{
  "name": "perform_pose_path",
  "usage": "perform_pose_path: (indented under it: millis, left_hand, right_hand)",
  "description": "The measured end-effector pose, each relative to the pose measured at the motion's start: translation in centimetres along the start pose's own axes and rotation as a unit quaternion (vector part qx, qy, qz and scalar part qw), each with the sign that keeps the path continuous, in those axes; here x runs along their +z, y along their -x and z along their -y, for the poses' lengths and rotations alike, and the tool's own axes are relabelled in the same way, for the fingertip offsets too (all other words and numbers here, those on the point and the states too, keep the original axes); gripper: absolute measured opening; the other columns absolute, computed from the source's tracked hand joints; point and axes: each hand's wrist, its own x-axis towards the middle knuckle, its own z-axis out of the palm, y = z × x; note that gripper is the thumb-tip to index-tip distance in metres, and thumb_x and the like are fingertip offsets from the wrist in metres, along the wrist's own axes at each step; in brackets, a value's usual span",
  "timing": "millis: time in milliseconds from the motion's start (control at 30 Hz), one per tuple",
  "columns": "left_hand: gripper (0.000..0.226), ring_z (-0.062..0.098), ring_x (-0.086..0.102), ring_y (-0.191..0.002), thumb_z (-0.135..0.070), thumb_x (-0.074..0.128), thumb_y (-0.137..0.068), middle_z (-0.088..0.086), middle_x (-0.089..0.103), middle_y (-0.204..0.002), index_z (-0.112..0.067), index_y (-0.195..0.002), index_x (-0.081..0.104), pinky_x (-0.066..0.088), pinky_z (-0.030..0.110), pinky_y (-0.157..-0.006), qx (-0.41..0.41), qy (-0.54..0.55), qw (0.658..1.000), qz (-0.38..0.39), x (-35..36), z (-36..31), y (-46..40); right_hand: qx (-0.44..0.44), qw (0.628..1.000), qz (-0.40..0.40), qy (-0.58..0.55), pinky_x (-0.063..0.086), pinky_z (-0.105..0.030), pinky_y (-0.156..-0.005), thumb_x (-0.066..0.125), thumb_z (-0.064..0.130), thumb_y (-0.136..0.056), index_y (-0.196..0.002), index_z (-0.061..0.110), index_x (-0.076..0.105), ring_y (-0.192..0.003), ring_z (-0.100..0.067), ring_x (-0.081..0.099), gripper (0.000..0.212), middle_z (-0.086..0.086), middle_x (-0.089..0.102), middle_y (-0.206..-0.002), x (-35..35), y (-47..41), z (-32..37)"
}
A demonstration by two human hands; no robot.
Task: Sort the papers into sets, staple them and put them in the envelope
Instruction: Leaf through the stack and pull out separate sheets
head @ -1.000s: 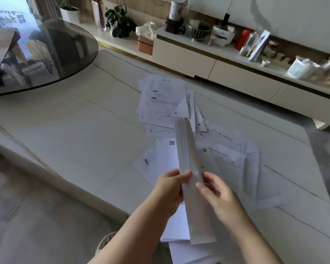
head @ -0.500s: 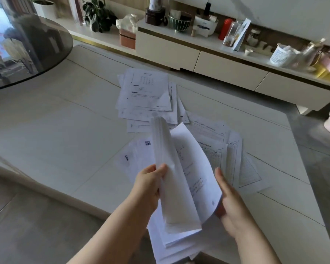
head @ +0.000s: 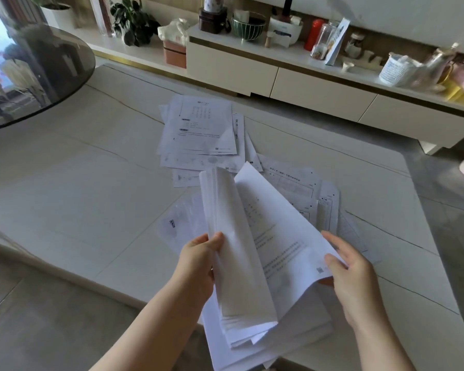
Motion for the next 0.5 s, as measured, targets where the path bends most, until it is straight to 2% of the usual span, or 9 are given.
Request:
perform_pose_path:
  millis: [67, 167, 233, 367, 433, 500]
  left_hand:
    - [0.013, 0.023, 0.063, -0.069, -0.008, 0.057, -0.094, 0.012, 0.069, -0.084, -0.001, -0.102, 0.064, 0.052, 0.030, -0.065, 0.005, -0.012, 1.000, -0.002, -0.5, -0.2, -0.2]
    - [0.026, 0.025, 0.063, -0.075, -0.009, 0.059, -0.093, 0.015, 0.068, -0.094, 0.000, -0.117, 0.060, 0.052, 0.031, -0.071, 0.002, -0.008, 1.000, -0.010, -0.9, -0.5, -0.4]
    - [0.025, 0.024, 0.062, -0.073, -0.008, 0.058, -0.093, 0.014, 0.067, -0.091, 0.001, -0.117, 0.060, 0.052, 0.031, -0.072, 0.003, -0.003, 1.000, -0.012, -1.0, -0.9, -0.5]
    - [0.022, 0.024, 0.063, -0.075, -0.007, 0.057, -0.093, 0.015, 0.067, -0.094, 0.000, -0.114, 0.060, 0.052, 0.032, -0.073, 0.007, 0.011, 1.000, -0.003, -1.1, -1.1, -0.7]
    - [0.014, 0.024, 0.062, -0.074, -0.006, 0.056, -0.094, 0.013, 0.066, -0.089, -0.002, -0.106, 0.061, 0.052, 0.032, -0.073, 0.003, 0.020, 1.000, 0.007, -1.1, -1.1, -0.5]
    - [0.008, 0.023, 0.062, -0.073, -0.006, 0.056, -0.094, 0.012, 0.067, -0.087, -0.004, -0.097, 0.063, 0.052, 0.032, -0.071, -0.005, 0.031, 0.999, 0.014, -1.0, -1.3, -0.2]
  right_hand:
    - [0.017, 0.998, -0.026, -0.060, 0.054, -0.038, -0.086, 0.047, -0.005, -0.092, -0.114, 0.039, 0.061, -0.099, -0.016, 0.065, 0.051, 0.006, 0.067, -0.113, -0.6, -0.4, -0.2]
    - [0.057, 0.982, -0.075, -0.164, 0.057, -0.020, -0.063, 0.048, -0.006, -0.092, -0.122, 0.023, 0.062, -0.089, -0.020, 0.066, 0.044, -0.003, 0.067, -0.107, -1.8, -0.8, -0.1]
    - [0.079, 0.961, -0.119, -0.238, 0.055, -0.016, -0.055, 0.049, -0.008, -0.090, -0.124, 0.011, 0.061, -0.085, -0.022, 0.064, 0.041, -0.010, 0.065, -0.108, -2.6, -0.9, 0.1]
    - [0.104, 0.924, -0.151, -0.335, 0.056, -0.016, -0.059, 0.048, -0.014, -0.087, -0.123, -0.002, 0.059, -0.076, -0.017, 0.065, 0.040, -0.017, 0.062, -0.110, -2.6, -2.5, 0.6]
    - [0.105, 0.915, -0.152, -0.360, 0.055, -0.017, -0.060, 0.050, -0.016, -0.083, -0.116, -0.005, 0.061, -0.067, -0.015, 0.067, 0.037, -0.014, 0.066, -0.094, -2.2, -3.8, 1.8]
    - [0.094, 0.909, -0.136, -0.382, 0.054, -0.016, -0.058, 0.051, -0.018, -0.082, -0.104, -0.007, 0.062, -0.061, -0.015, 0.065, 0.027, -0.005, 0.067, -0.065, -2.1, -5.3, 3.8]
